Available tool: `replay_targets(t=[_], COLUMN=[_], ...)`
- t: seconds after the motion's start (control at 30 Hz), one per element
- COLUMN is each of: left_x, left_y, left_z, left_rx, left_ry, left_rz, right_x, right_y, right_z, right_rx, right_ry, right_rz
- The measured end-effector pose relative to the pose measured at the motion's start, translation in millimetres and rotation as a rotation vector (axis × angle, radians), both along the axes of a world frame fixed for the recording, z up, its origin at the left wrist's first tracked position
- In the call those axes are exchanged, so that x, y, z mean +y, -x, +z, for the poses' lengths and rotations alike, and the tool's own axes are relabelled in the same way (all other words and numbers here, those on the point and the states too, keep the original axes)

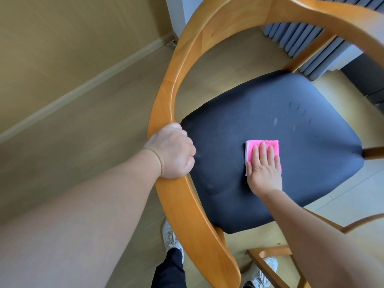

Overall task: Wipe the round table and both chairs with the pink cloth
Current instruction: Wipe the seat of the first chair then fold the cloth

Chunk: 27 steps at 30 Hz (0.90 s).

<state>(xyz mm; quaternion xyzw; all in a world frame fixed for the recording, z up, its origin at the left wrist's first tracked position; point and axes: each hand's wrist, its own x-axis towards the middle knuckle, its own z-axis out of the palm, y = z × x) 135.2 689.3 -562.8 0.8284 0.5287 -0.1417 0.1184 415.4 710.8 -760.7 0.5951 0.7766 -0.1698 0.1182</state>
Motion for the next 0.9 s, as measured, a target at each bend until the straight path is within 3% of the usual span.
replay_targets(t=[0.23, 0.4, 0.7, 0.9], left_x=[-1, -1, -4, -54], left_y=[-1, -1, -5, -60], left_z=[0, 1, 3, 3], left_rx=[0.018, 0.034, 0.04, -0.022], left_ry=[-0.001, -0.006, 0.0, 0.07], left_rz=[-0.009, -0.012, 0.058, 0.104], right_x=[-74, -120, -118, -118], right_y=[20, 8, 9, 12], right_z=[6, 6, 9, 15], right_rx=[0.037, 0.063, 0.028, 0.036], right_ry=[-0.032, 0.092, 0.153, 0.174], right_rz=[0.322, 0.665, 0.633, 0.602])
